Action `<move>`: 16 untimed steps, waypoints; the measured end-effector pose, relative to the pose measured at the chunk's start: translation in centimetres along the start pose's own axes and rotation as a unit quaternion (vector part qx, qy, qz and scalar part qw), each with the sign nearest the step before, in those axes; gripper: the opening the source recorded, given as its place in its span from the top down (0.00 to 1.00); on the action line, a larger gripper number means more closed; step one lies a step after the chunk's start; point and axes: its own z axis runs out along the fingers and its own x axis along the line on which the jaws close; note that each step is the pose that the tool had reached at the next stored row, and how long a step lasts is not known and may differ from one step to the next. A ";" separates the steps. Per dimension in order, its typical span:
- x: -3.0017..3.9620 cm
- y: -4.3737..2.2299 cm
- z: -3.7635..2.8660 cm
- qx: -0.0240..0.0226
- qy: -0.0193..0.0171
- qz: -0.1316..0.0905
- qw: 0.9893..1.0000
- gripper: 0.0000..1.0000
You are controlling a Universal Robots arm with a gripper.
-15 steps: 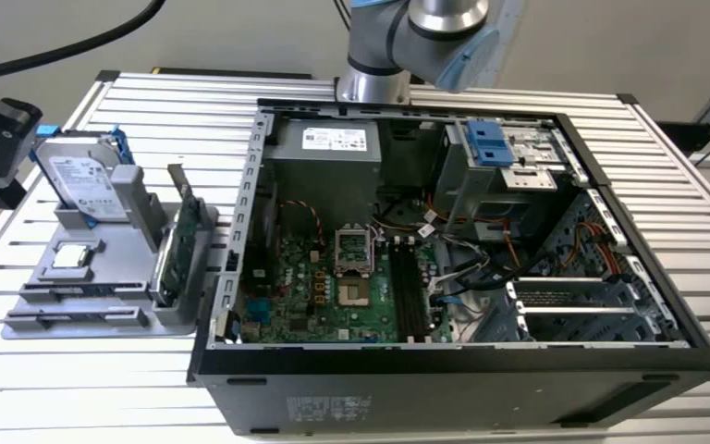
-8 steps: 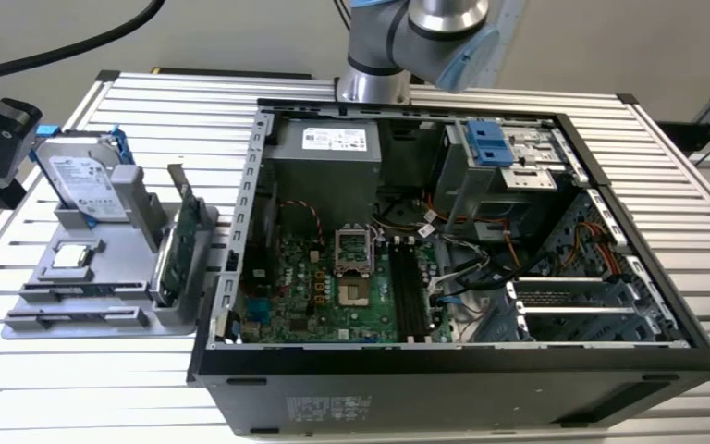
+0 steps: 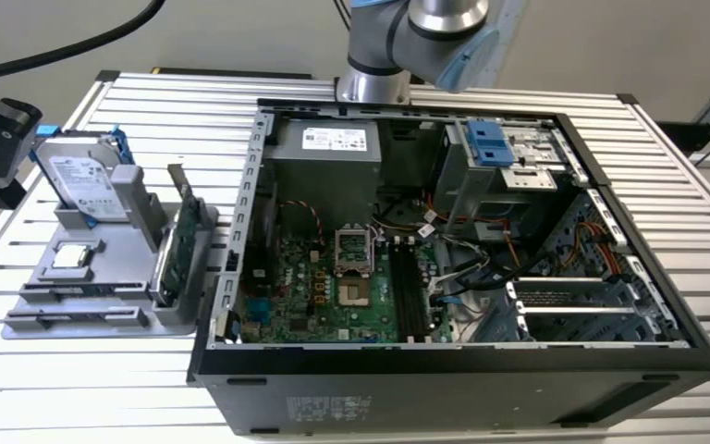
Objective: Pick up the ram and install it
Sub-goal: 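Reach for the ram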
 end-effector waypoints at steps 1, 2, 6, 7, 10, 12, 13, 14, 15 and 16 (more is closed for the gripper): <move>0.00 0.00 0.00 0.000 0.000 0.001 1.000 1.00; 0.00 0.00 0.00 0.000 0.000 0.003 1.000 1.00; 0.04 -0.01 0.00 0.000 -0.001 0.022 1.000 1.00; 0.06 -0.01 0.00 0.000 -0.001 0.028 1.000 1.00; 0.11 -0.01 0.00 0.000 -0.002 0.046 0.999 1.00; 0.13 -0.01 0.00 0.000 -0.003 0.057 0.998 1.00; 0.15 -0.01 0.00 0.001 -0.003 0.062 0.998 1.00; 0.16 -0.01 0.00 0.001 -0.003 0.067 0.998 1.00; 0.18 -0.02 0.00 0.001 -0.004 0.073 0.997 1.00; 0.20 -0.02 0.00 0.001 -0.004 0.078 0.997 1.00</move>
